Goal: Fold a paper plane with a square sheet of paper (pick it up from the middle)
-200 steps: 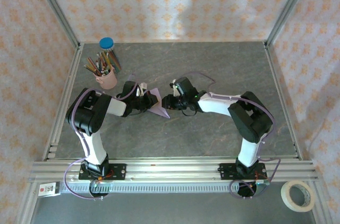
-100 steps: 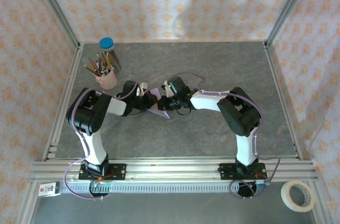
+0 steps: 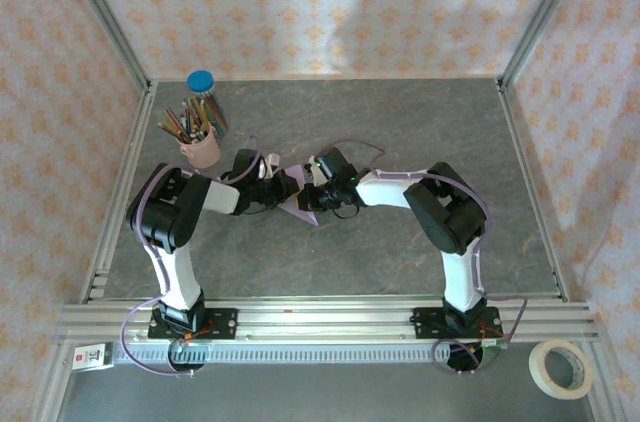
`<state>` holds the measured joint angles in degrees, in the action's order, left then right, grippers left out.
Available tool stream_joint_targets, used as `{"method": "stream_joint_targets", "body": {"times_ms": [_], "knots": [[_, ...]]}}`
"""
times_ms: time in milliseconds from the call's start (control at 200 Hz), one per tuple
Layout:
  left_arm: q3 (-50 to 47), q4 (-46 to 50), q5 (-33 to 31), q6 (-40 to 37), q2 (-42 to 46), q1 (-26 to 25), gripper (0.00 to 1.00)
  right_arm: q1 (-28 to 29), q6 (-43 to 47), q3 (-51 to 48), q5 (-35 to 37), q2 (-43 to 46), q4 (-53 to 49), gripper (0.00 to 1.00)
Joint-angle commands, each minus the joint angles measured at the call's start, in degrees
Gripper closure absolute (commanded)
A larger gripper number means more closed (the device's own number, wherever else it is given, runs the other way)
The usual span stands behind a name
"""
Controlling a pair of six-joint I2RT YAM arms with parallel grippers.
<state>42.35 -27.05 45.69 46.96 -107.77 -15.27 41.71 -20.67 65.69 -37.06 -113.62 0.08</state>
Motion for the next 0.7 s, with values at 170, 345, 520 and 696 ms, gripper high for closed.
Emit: {"method": "stream_joint_targets", "body": {"times_ms": [170,345,520,696], "knots": [[0.0,12.9,-7.2,-3.6,-4.3,0.0,0.94,0.3,1.2,0.4,2.6,-0.8,-3.2,0.94],[0.5,15.0,-8.5,-4.1,-5.1,-0.1,0.94,0.3,1.2,-0.1,2.8,-0.8,-4.4,0.95],[0.5,15.8,-9.0,-4.3,-5.5,-0.1,0.95,0.4,1.0,-1.9,2.6,-0.1,-5.2,0.95],[0.3,15.9,-9.1,-4.5,-5.5,0.0,0.95,0.7,0.8,-4.6,1.0,1.8,-5.2,0.96]]}}
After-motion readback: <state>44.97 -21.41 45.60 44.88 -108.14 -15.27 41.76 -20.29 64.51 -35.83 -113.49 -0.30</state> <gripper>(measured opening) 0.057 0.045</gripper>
